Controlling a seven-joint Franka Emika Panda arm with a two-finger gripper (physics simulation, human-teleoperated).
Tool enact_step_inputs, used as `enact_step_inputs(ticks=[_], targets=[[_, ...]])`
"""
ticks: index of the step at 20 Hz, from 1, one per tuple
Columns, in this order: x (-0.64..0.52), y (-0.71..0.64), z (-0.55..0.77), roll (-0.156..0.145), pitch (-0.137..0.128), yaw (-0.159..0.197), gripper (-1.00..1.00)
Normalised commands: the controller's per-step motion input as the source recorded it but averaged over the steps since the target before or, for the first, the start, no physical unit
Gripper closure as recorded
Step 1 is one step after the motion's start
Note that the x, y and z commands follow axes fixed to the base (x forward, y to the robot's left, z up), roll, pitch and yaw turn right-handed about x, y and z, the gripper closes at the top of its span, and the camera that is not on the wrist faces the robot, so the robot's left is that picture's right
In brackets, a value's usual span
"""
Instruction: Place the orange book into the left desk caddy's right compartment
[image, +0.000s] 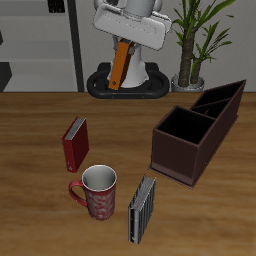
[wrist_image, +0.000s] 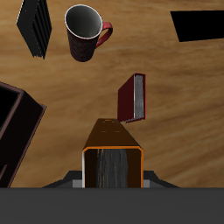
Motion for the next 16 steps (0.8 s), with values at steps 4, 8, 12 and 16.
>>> enact_step_inputs(ticks=[4,8,12,16], targets=[[0.15,0.38,0.07,0.008,-0.012,-0.031,1.00],[0.20,0.36,0.00,0.003,0.013,-0.045,1.00],[0.22,0.56,0.04,0.056,-0.016,0.014,1.00],[0.17,0.40,0.04,0.033,-0.035,0.008,1.00]])
